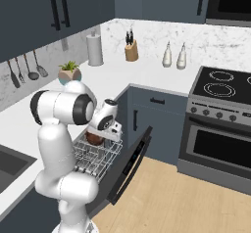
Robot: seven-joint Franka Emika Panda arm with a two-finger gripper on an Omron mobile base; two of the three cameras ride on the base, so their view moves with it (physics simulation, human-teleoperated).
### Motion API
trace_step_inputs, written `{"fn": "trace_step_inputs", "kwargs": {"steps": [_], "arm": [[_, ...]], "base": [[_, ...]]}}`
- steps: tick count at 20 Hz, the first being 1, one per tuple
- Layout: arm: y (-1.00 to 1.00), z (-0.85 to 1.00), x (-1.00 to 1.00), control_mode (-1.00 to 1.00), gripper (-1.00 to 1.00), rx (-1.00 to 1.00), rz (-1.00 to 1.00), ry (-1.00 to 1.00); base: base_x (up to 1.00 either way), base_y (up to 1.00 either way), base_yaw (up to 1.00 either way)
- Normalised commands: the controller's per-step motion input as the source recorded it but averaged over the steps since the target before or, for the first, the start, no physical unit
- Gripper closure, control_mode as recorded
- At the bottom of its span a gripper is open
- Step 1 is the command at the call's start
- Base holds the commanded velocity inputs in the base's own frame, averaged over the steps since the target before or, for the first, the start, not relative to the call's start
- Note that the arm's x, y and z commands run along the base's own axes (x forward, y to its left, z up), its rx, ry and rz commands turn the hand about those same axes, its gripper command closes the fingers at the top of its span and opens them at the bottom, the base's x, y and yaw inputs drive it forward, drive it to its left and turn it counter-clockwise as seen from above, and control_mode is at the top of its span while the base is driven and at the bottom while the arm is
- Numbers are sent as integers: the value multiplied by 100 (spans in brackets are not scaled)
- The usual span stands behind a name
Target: Pick up the cup and bowl from the counter, place them in the dishwasher, and close the dishwasher door.
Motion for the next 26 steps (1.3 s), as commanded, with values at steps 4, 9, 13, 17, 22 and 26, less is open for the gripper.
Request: {"fn": "trace_step_inputs", "kwargs": {"steps": [4, 9, 13, 17, 22, 26], "arm": [[-15, -35, 32, -100, 100, 10, 34, -3], [-6, -14, 24, -100, 100, 0, 26, -6], [17, -29, 65, -100, 100, -1, 6, 0], [17, -27, 51, -100, 100, 0, 9, -8], [7, -33, 37, -100, 100, 4, 17, -14], [14, -53, 31, -100, 100, 12, 24, -11]], "base": [[0, 0, 0], [0, 0, 0], [0, 0, 0], [0, 0, 0], [0, 0, 0], [0, 0, 0]]}}
